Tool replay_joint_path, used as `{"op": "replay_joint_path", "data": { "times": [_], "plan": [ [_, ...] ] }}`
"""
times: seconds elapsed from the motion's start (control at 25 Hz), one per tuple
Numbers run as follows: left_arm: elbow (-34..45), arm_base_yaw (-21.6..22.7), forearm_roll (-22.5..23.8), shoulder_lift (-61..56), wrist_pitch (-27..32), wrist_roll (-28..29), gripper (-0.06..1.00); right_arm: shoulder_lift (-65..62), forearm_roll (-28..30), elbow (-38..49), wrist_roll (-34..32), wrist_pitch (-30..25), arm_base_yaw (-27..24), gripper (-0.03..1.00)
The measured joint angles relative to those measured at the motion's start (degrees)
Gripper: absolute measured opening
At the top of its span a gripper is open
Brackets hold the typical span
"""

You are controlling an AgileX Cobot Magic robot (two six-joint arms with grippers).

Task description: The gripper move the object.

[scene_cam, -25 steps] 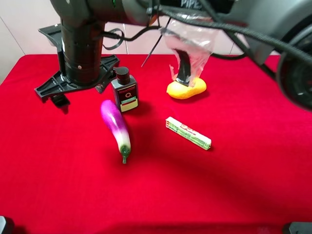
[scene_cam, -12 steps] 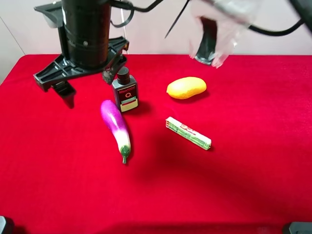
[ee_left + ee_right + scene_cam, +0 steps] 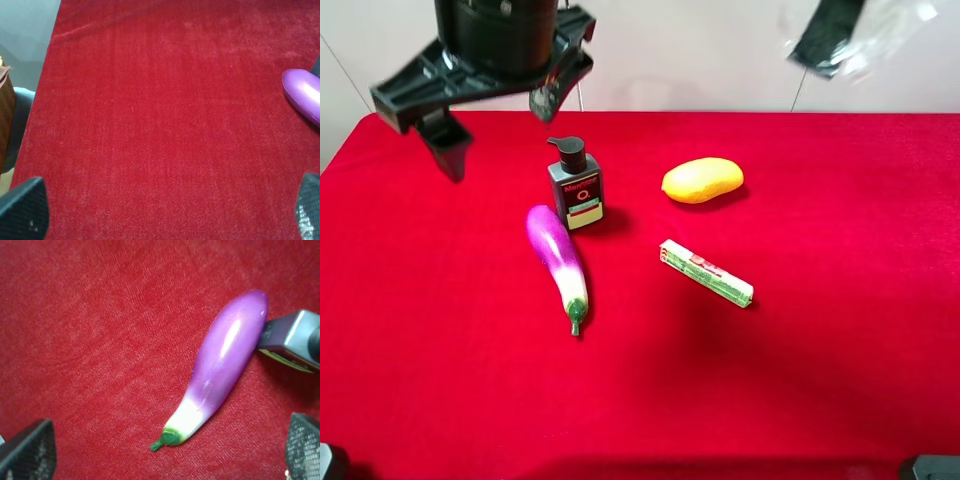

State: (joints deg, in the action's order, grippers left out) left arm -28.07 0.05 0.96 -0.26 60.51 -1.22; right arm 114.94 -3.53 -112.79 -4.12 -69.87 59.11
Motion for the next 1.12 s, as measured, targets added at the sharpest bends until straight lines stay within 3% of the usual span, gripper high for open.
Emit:
{"op": "replay_joint_path", "data": {
  "times": [0.36,0.8,1.12],
  "plan": [
    [0.0,0.0,0.0,0.0,0.0,0.0,0.98,-7.26,2.21,3.18,0.14,-0.07,-0.12,0.69],
    [0.0,0.0,0.07,0.0,0.0,0.0,0.98,-18.9,2.2,16.84,0.14,-0.07,-4.08,0.69],
    [0.0,0.0,0.07,0.0,0.0,0.0,0.98,-31.12,2.19,29.12,0.08,-0.07,-9.72,0.69]
  ]
}}
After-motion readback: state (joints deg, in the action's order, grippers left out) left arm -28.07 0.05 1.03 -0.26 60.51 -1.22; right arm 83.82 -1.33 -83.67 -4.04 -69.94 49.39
